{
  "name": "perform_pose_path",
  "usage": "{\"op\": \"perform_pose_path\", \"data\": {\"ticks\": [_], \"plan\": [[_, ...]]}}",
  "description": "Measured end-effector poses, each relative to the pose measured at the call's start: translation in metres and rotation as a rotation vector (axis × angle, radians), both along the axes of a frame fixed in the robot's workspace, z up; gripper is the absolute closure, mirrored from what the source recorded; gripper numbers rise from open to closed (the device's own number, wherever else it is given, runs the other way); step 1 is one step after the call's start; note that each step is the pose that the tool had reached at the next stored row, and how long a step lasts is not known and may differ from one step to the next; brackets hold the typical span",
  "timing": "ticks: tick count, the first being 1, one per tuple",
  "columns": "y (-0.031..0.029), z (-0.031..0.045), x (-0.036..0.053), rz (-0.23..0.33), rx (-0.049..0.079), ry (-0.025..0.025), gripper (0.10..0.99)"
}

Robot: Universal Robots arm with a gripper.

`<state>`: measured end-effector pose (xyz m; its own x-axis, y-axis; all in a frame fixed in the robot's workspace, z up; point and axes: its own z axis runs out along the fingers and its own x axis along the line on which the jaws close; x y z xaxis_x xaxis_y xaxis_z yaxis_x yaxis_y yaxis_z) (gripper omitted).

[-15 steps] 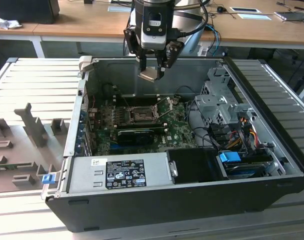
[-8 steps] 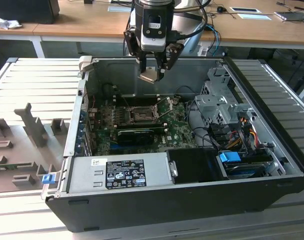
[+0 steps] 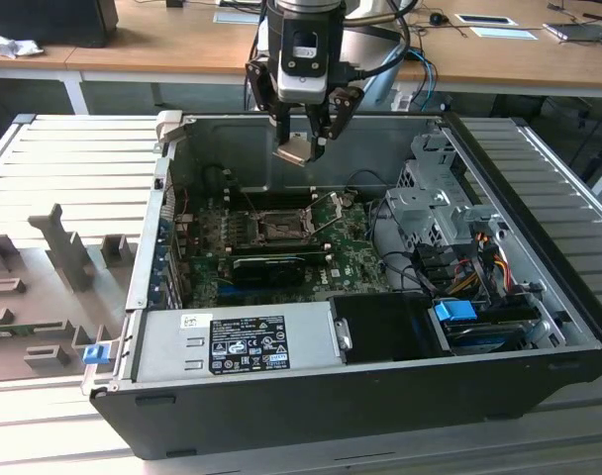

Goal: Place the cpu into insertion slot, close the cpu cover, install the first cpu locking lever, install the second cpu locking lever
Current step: 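Place the cpu into insertion slot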

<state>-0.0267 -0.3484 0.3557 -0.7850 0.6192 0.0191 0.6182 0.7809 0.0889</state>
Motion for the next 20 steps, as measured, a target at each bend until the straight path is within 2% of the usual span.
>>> {"op": "perform_pose_path", "data": {"ticks": [11,17,18,20], "plan": [[0.0000,-0.0012,0.0000,-0.049,0.000,-0.0001,0.557],[0.0000,-0.0034,0.0000,-0.150,0.000,0.0000,0.557],[0.0000,-0.0046,0.0000,-0.193,0.000,0.0000,0.557],[0.0000,-0.0055,0.0000,-0.230,0.000,0.0000,0.557]]}}
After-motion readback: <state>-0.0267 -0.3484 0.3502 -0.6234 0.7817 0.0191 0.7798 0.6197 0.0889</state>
